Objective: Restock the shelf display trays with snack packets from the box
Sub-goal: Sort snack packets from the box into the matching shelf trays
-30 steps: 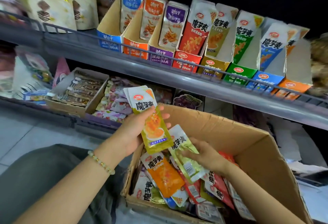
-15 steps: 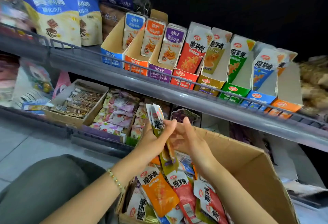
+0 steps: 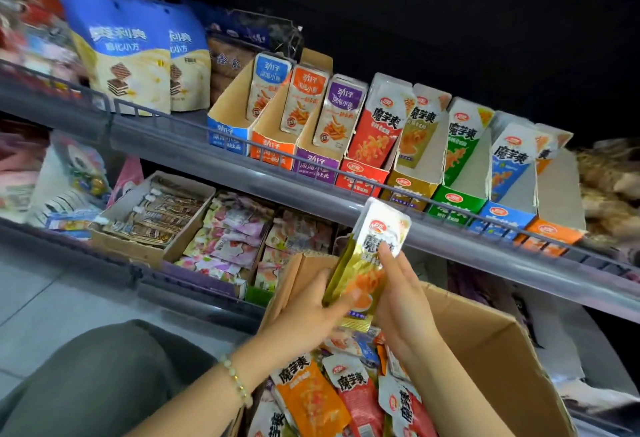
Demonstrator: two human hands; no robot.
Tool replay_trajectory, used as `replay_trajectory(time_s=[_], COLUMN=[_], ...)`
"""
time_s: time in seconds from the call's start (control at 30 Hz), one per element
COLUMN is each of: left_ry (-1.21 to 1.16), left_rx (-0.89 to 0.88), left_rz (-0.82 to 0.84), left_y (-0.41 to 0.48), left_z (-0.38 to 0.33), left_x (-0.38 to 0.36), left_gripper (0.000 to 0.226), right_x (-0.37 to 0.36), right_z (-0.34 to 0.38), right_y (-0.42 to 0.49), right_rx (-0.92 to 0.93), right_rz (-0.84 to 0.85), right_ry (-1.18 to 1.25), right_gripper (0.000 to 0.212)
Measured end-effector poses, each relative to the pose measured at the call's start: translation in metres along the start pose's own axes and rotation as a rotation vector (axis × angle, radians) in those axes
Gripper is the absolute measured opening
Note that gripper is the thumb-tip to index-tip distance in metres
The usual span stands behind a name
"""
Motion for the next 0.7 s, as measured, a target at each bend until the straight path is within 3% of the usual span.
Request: replay_trajectory(time_s=[0.13,0.23,0.33,0.47,0.7], left_ry=[0.208,0.203,0.256,0.203,0.234], left_rx=[-0.138,-0.202,-0.225,-0.202,-0.243], left_rz=[-0.091,-0.132,-0.184,-0.077,0.177], left_y=[-0.006,0.004,0.018,0.027,0.021], left_z=[-0.013,-0.011,-0.003,0.001,-0.040], left_x=[-0.005,0.005,0.015,0.015,-0.001], left_gripper=[0.044,0.035,0.047,0.056,0.054], right_x=[-0.001,-0.006,-0.004,0.004,0.010], right_z=[0.003,0.001,0.015,0.061,0.117], right_y=[0.001,-0.001,0.005,0.022,0.038], right_rx=[0.044,0.047,0.124,0.242,0.170], right_rz=[-0.068,0.044,0.127,0.260,0.507], right_ry=[-0.054,-0.225,-0.401,-0.420,-0.793], right_gripper=[0.025,0.027,0.030,0.066,0.051])
Point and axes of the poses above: each hand's wrist, its own y-axis towards the middle knuckle, its own x-axis out of the back of the hand, z = x × y, the point moved 7 cm from there along y, towards the middle knuckle, and after that the axes turned 13 degrees about x, right-handed, at the moved point
